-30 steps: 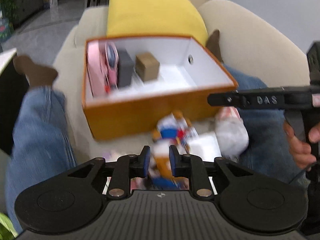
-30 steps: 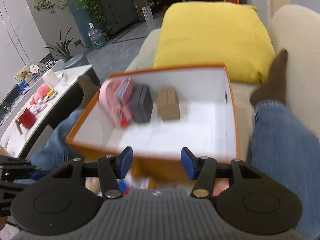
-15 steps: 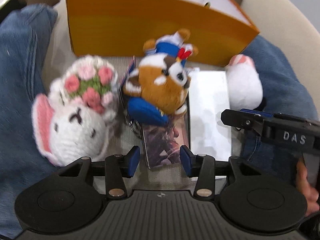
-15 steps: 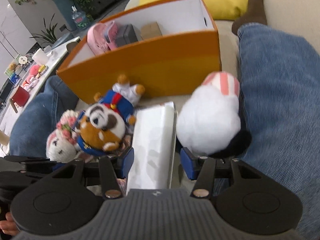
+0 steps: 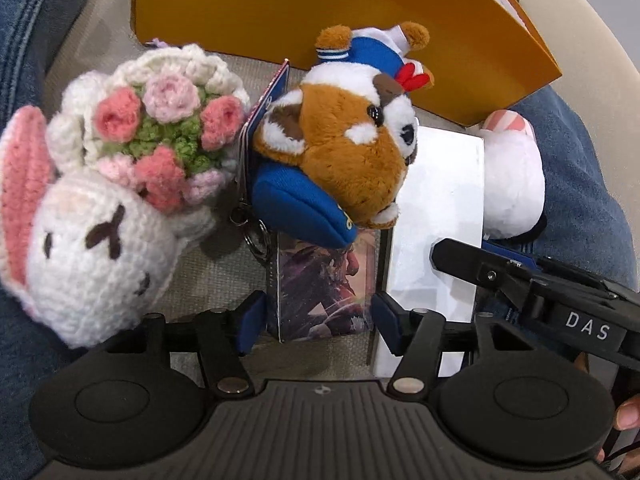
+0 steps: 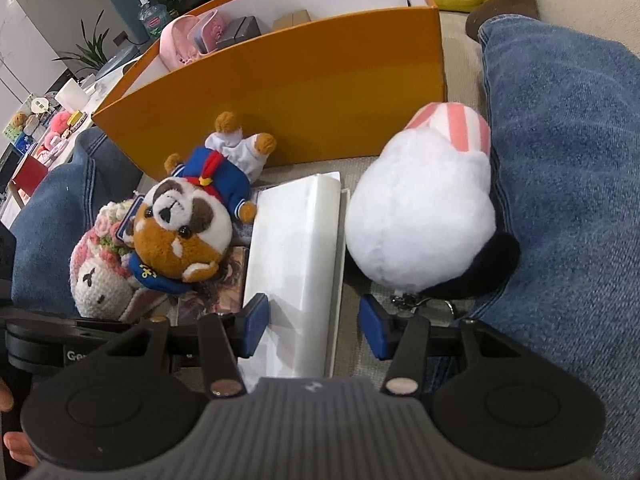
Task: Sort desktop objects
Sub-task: 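Reach both tools back to the pile and grasp the dark photo card box with the left tool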
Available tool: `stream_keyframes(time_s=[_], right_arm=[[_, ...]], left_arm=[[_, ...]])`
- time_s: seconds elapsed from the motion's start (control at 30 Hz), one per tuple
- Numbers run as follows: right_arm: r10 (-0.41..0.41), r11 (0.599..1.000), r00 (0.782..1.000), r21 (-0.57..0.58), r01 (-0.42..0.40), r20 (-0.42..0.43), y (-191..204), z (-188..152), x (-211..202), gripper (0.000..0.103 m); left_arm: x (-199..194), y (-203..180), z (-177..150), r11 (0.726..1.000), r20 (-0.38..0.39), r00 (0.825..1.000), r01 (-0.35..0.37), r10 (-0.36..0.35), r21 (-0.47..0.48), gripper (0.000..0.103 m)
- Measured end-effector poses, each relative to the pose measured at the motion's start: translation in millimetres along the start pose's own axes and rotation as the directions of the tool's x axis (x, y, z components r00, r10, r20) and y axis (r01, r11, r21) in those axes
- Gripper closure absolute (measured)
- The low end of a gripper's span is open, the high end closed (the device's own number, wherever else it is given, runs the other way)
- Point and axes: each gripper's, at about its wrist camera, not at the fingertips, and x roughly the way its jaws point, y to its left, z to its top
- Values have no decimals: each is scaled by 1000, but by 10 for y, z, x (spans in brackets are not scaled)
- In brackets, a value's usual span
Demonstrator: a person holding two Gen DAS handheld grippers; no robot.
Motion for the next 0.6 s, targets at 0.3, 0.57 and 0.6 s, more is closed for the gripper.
stream_keyframes(time_s=[0.3, 0.57, 0.6], right_arm=[[-11, 1000, 999, -9, 12, 46, 50, 7, -131, 54], [30, 995, 997, -99, -23, 67, 240, -54, -284, 73], [29, 994, 998, -105, -23, 55, 248, -66, -270, 74]], left_arm=[[-232, 41, -58, 1000, 52, 999, -5, 4, 15, 64], [-450, -69, -178, 993, 124, 992, -14, -1, 118, 73], [-472, -97, -199, 991, 133, 991, -17, -1, 136, 74]])
